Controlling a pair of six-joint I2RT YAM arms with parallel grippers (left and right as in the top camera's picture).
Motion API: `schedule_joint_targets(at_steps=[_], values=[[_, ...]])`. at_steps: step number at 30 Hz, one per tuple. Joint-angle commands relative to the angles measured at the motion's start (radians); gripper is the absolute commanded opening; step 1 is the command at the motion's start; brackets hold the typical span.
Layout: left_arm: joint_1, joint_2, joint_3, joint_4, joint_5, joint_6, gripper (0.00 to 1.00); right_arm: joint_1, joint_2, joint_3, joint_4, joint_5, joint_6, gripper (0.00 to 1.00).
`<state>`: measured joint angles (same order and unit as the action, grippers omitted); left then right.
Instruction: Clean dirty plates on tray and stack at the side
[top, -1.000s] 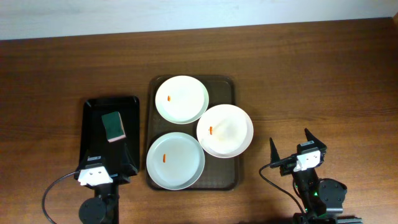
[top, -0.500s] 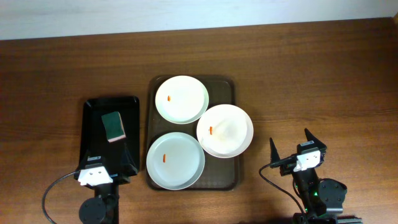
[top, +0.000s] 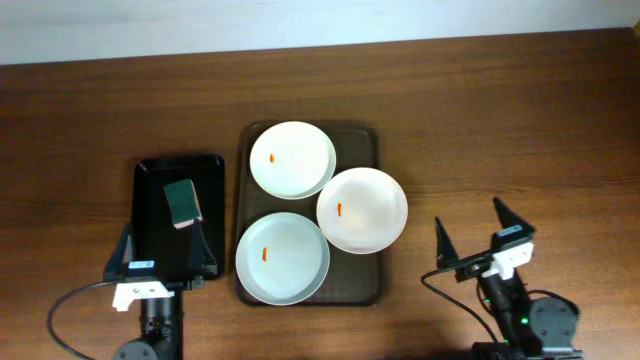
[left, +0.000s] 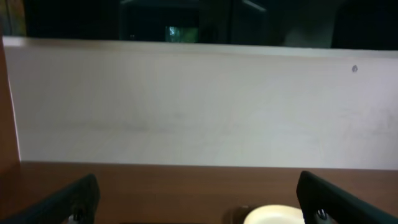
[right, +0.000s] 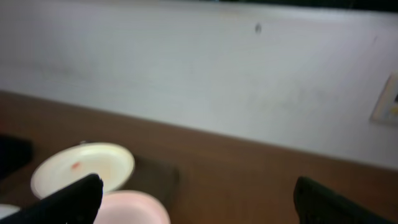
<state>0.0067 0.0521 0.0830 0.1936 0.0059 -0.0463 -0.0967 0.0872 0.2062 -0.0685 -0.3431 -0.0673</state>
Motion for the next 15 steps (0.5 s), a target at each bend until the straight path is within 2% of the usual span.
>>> schedule_joint_targets(at_steps=[1,3,4,5,8,10,13,15], values=[[-0.006,0.270,0.340,-0.214,0.009,0.044,1.00,0.005,0.236,0.309,-0.138,-0.017,0.032,0.98],[-0.006,0.446,0.528,-0.372,0.010,0.044,1.00,0.005,0.454,0.542,-0.328,-0.033,0.032,0.98],[-0.006,0.598,0.690,-0.517,0.020,0.043,1.00,0.005,0.599,0.695,-0.472,-0.040,0.032,0.98],[-0.006,0.666,0.764,-0.586,0.034,0.044,1.00,0.005,0.721,0.824,-0.602,-0.042,0.032,0.98],[-0.006,0.961,1.055,-0.837,0.148,0.044,1.00,0.005,1.068,1.149,-0.924,-0.060,0.032,0.98],[-0.006,1.077,1.139,-0.897,0.166,0.043,1.00,0.005,1.194,1.230,-0.958,-0.208,0.036,0.98],[-0.006,1.175,1.148,-0.949,0.206,0.037,1.00,0.005,1.373,1.253,-0.959,-0.443,0.066,0.98],[-0.006,1.203,1.148,-0.975,0.179,0.036,1.00,0.023,1.459,1.252,-1.030,-0.368,0.076,0.98]])
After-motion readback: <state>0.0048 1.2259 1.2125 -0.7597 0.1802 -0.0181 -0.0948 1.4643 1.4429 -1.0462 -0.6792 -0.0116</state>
